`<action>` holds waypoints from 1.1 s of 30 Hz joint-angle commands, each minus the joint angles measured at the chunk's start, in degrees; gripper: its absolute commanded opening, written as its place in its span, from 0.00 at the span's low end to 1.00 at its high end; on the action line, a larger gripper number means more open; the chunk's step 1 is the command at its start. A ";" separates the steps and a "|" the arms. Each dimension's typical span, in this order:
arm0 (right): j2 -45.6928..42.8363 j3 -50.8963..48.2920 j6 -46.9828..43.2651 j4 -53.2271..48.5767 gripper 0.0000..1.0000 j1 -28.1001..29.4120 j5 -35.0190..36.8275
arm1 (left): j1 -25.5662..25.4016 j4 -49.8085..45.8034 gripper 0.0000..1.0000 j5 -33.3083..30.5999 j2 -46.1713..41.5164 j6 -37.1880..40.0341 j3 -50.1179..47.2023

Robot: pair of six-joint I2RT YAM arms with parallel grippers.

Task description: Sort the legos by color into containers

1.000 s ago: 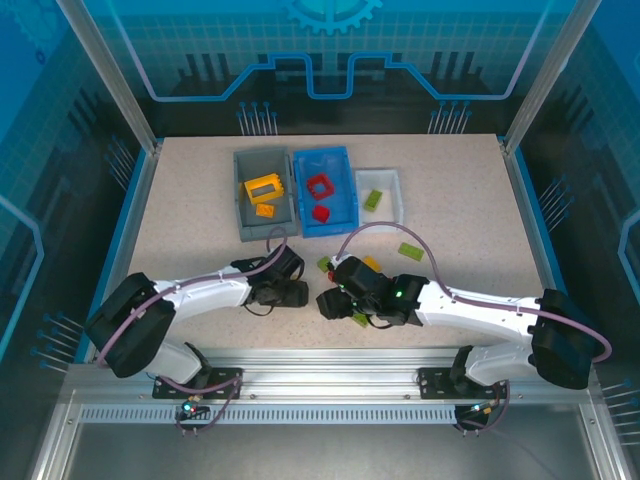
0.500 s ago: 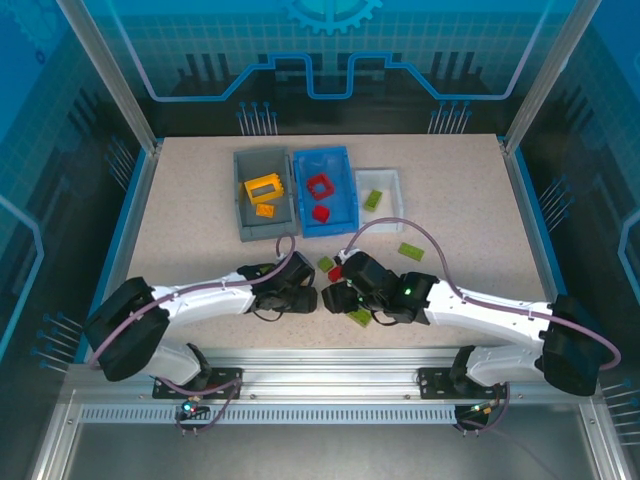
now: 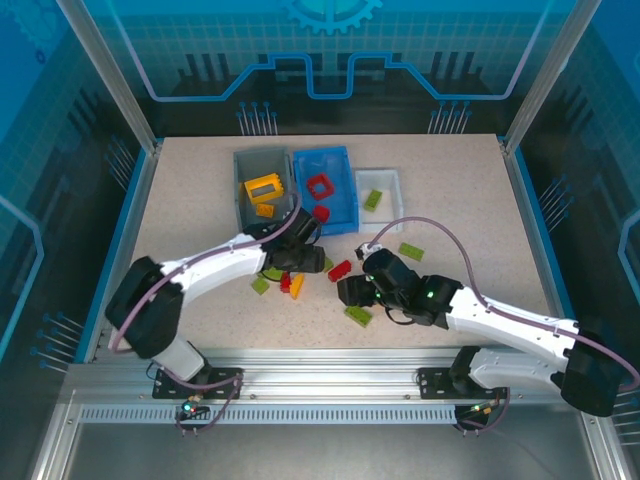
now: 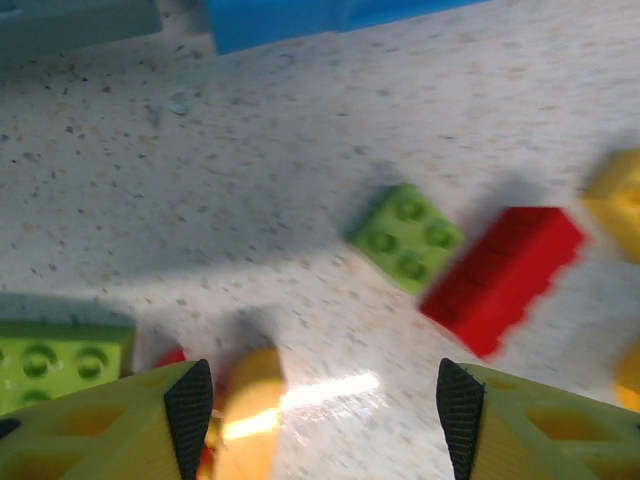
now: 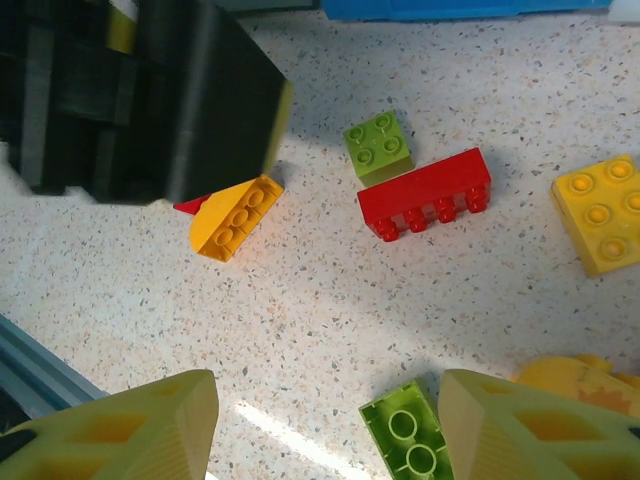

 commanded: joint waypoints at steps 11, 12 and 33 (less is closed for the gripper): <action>-1.62 -2.04 1.52 1.19 0.61 -0.76 -0.68 | 0.06 0.10 0.64 4.10 5.09 2.23 -2.12; -1.45 -1.95 1.48 1.30 0.61 -0.82 -0.82 | -0.12 -0.21 0.63 3.87 5.18 2.27 -2.21; -9.21 -5.96 -1.81 9.18 0.59 0.09 -11.58 | -5.37 -3.97 0.26 -6.76 -1.33 -1.78 -3.63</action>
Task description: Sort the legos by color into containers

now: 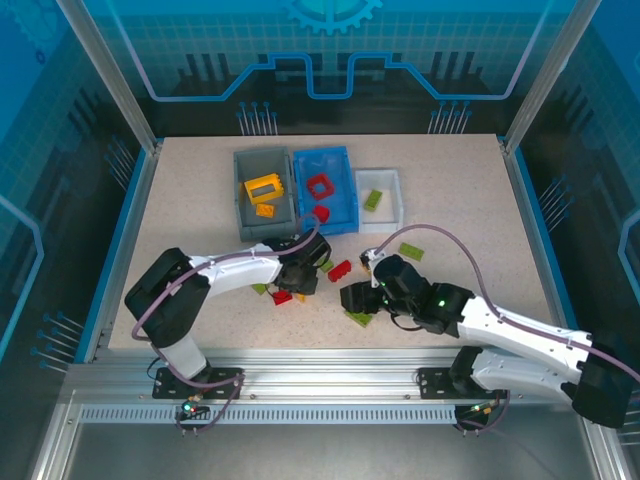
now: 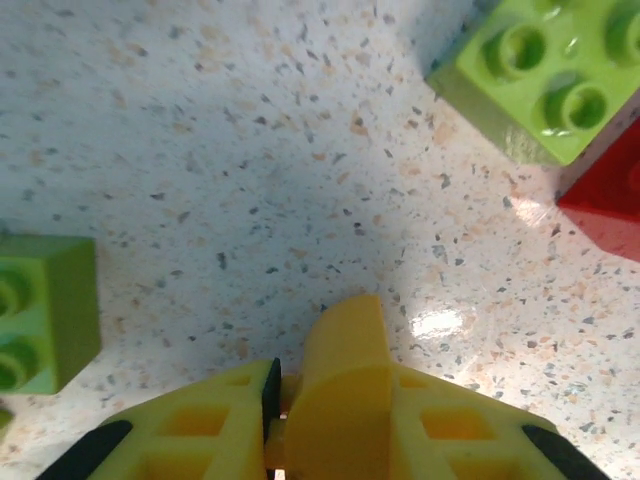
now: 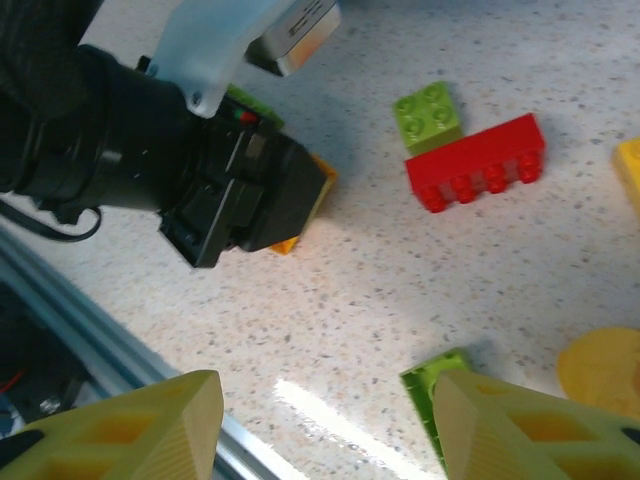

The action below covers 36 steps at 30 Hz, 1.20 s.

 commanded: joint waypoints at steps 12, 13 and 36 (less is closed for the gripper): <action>8.19 11.53 -9.57 8.77 0.62 1.86 -2.10 | 19.88 -6.72 0.26 2.37 -5.36 7.94 17.44; 9.50 12.70 -9.61 8.67 0.62 1.69 -1.37 | 21.81 -5.99 0.27 3.66 -3.45 8.73 19.30; 17.70 21.12 -7.80 7.01 0.64 -1.38 6.68 | 31.21 -1.31 0.53 12.44 19.21 8.05 34.59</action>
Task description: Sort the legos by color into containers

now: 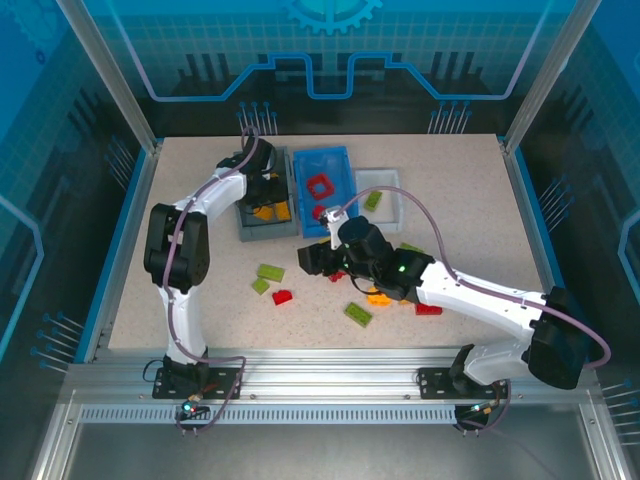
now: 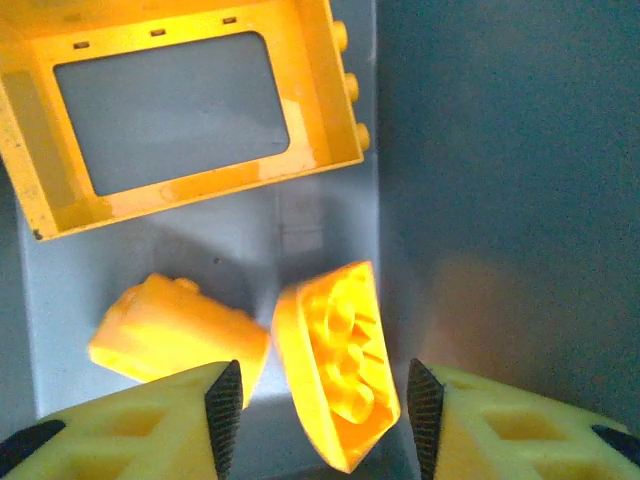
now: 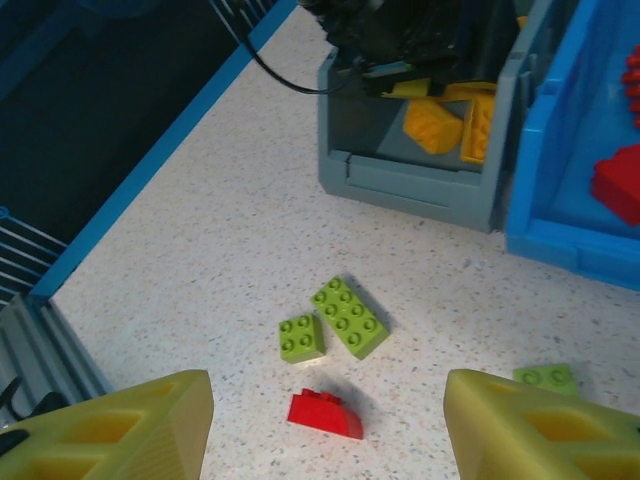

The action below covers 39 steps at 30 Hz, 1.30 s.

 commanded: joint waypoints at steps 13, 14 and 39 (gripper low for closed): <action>-9.98 0.08 4.15 -27.86 0.64 -17.86 10.84 | -1.10 2.47 0.54 2.90 -24.04 -6.60 -11.71; -9.16 0.85 3.52 -31.07 0.64 -20.28 10.53 | -2.11 2.51 0.54 3.60 -26.57 -7.15 -12.89; 23.13 7.03 -14.60 -23.57 0.68 -50.49 -21.73 | -39.91 16.70 0.57 -4.99 -46.36 -19.47 -36.73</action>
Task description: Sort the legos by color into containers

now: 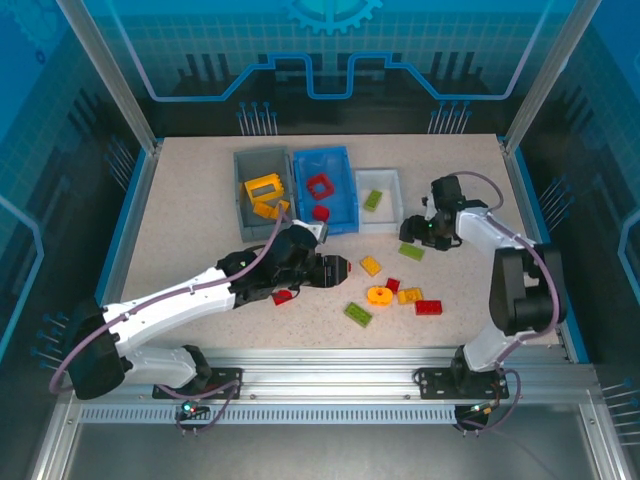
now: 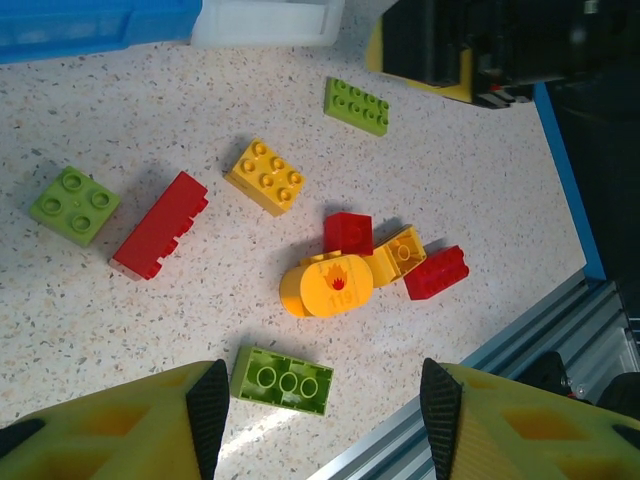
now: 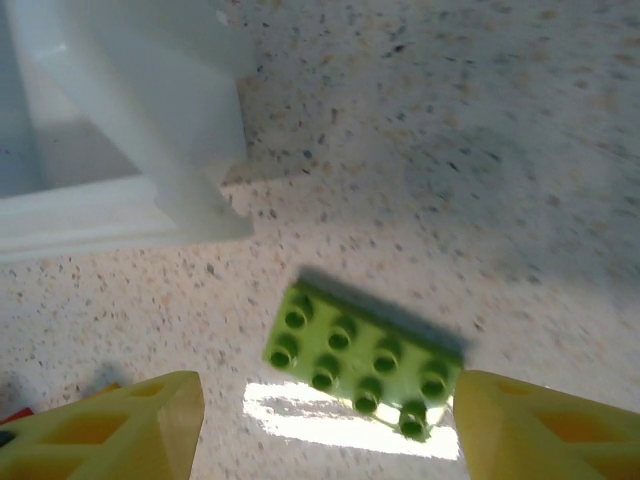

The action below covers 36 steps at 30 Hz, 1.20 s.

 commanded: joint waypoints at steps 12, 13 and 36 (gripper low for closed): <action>7.25 2.83 -4.44 -0.22 0.68 -2.65 -7.57 | -1.18 -0.56 0.58 -2.24 -4.43 -0.47 2.19; 7.00 2.33 -4.33 -0.43 0.68 -2.46 -7.54 | -1.16 -0.59 0.58 -2.27 -4.46 -0.49 2.25; 6.37 1.43 2.21 -11.49 0.45 11.62 15.04 | -1.95 -1.53 0.58 -4.42 -8.48 -2.73 -0.74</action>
